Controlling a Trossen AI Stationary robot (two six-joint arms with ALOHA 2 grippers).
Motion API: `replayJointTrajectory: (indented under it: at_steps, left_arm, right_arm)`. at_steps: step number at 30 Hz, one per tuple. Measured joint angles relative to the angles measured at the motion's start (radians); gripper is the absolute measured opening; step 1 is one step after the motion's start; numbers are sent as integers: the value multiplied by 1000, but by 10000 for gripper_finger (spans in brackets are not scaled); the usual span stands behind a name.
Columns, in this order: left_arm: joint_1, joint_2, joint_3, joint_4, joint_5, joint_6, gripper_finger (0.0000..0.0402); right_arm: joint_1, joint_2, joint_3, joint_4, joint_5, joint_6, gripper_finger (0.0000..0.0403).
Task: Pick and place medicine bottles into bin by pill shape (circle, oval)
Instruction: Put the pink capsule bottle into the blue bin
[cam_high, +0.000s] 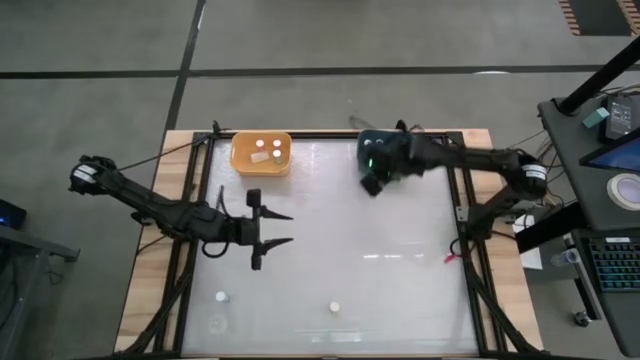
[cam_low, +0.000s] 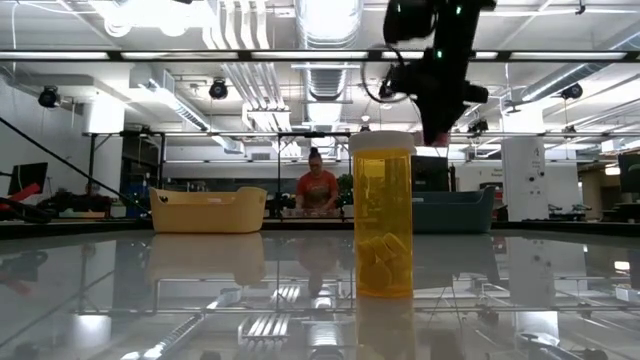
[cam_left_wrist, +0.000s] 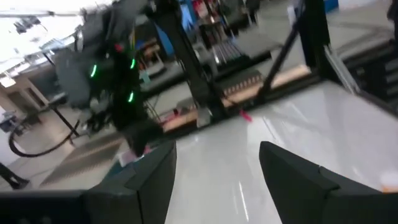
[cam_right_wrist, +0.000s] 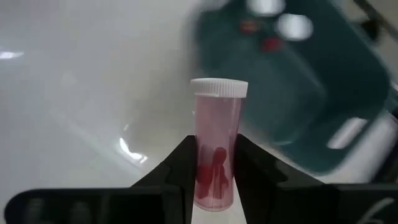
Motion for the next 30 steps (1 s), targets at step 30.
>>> replayJointTrajectory:
  at_steps: [30]
  left_arm:
    - [3, 2, -4, 20, -4, 86, 215]
  right_arm:
    - [-410, 265, -3, -11, 19, 90, 86]
